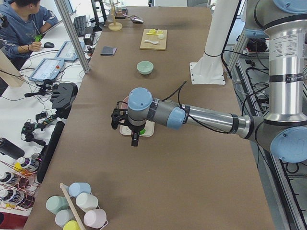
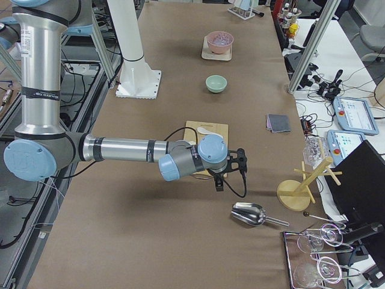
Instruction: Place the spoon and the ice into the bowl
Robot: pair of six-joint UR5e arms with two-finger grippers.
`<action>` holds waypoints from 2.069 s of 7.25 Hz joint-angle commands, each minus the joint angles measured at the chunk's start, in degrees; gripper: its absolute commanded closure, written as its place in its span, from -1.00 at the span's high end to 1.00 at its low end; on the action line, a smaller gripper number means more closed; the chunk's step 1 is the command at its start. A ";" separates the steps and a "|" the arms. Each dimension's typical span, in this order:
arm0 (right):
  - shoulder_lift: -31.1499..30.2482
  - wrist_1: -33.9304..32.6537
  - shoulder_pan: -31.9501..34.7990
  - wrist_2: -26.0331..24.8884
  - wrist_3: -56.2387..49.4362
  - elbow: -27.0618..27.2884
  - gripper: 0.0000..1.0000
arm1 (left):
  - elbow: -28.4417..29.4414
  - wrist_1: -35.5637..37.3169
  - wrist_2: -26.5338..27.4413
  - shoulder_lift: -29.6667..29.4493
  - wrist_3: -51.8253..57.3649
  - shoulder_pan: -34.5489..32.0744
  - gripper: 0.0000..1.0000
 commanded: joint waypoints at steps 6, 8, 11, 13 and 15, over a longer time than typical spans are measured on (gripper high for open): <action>8.41 1.38 -19.80 -11.59 25.63 3.54 0.92 | 0.57 -2.32 9.70 -12.55 -21.76 18.64 0.85; 10.08 1.38 -23.85 -14.13 30.11 3.54 0.87 | 0.48 -2.23 9.81 -13.78 -24.04 20.24 0.85; 10.80 1.46 -29.56 -15.38 35.74 3.62 0.79 | 0.83 -2.23 9.81 -16.25 -29.75 23.84 0.85; 11.32 1.46 -32.82 -16.61 39.17 3.45 0.62 | 1.18 -2.14 9.81 -17.21 -31.51 23.85 0.83; 12.64 1.38 -36.85 -20.47 41.82 2.49 0.51 | 1.10 -1.70 9.81 -17.39 -31.52 23.85 0.83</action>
